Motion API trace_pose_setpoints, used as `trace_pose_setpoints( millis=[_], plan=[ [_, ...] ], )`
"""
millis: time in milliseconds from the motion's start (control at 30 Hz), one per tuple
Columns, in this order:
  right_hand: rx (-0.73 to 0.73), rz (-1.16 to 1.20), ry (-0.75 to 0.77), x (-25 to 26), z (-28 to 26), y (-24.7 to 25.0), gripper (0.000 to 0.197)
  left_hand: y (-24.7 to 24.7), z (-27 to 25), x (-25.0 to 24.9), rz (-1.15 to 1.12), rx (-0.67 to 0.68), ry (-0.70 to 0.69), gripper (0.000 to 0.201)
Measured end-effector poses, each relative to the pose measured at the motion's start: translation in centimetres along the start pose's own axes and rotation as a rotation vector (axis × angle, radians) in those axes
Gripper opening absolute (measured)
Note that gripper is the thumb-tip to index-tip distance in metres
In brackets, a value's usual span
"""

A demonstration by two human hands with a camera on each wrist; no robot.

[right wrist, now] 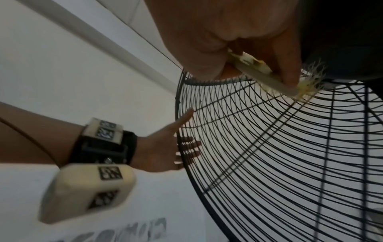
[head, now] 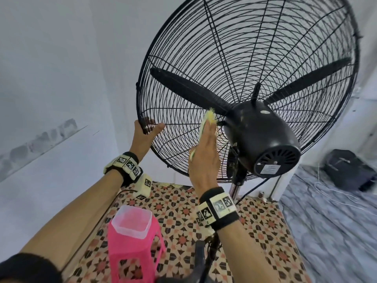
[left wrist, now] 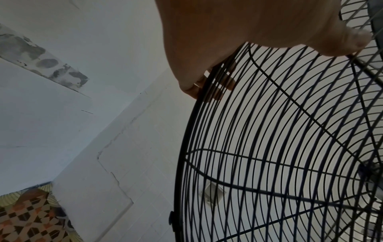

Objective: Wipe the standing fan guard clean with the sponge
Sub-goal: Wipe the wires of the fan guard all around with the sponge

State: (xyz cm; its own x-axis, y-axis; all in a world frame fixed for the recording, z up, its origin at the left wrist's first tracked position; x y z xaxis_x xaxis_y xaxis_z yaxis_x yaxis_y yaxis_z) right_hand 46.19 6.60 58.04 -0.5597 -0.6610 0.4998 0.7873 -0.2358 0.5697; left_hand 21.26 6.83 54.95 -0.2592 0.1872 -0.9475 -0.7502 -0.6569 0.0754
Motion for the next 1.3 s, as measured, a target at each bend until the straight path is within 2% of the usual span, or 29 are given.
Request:
trace_pose_setpoints(
  millis=[100, 167, 200, 267, 367, 567, 733, 933, 1133, 1200, 1300],
  plan=[
    [0.141, -0.112, -0.172, -2.0, -0.3, -2.0, 0.097, 0.3, 0.3, 0.2, 0.0, 0.002, 0.004, 0.104],
    [0.166, -0.098, -0.268, -3.4, -1.2, -2.8, 0.099, 0.3, 0.4, 0.3, 0.0, 0.002, 0.01, 0.105],
    [0.154, -0.082, -0.269, -3.4, -1.5, -2.8, 0.104, 0.3, 0.5, 0.3, -0.003, 0.002, 0.013, 0.108],
    [0.069, -0.054, -0.177, -2.3, -1.2, -2.0, 0.112, 0.1, 0.6, 0.3, -0.01, 0.002, 0.009, 0.111],
    [-0.016, -0.046, -0.075, -1.3, -0.1, -0.6, 0.108, -0.1, 0.4, 0.2, -0.008, 0.005, 0.002, 0.106],
    [0.088, -0.171, -0.314, -3.4, -1.0, -1.9, 0.102, 0.1, 0.7, 1.1, 0.009, 0.014, 0.041, 0.113],
    [0.008, -0.116, -0.139, -1.4, 0.0, -1.1, 0.097, 0.3, 0.7, 1.1, 0.018, 0.007, 0.057, 0.125],
    [0.15, -0.099, -0.396, -4.0, -1.6, -1.7, 0.101, 0.2, 0.4, 0.5, 0.014, 0.026, 0.046, 0.126],
    [-0.034, -0.085, -0.197, -2.2, -1.6, -0.5, 0.099, 0.2, -0.1, 0.5, 0.015, 0.024, 0.044, 0.13],
    [0.02, -0.112, -0.239, -2.8, -1.4, -1.3, 0.098, 0.1, -0.4, 0.1, 0.009, 0.026, 0.033, 0.123],
    [0.089, -0.089, -0.392, -4.8, -1.6, -2.0, 0.092, 0.2, -0.6, -0.4, 0.0, 0.032, 0.029, 0.114]
  ],
)
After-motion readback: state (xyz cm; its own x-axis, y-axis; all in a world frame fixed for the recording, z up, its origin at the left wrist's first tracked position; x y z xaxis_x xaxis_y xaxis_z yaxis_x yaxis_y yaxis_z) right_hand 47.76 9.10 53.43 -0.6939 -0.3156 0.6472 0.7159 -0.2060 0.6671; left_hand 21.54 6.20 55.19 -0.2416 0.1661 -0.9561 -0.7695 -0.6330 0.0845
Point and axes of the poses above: each hand's wrist, its own z-axis towards the middle knuckle, its own y-axis out of the back of the hand, x = y × z, the point moved 8 cm from there along z, towards the middle knuckle, and after that the axes turned 3 degrees about y, right-handed, at the moved point
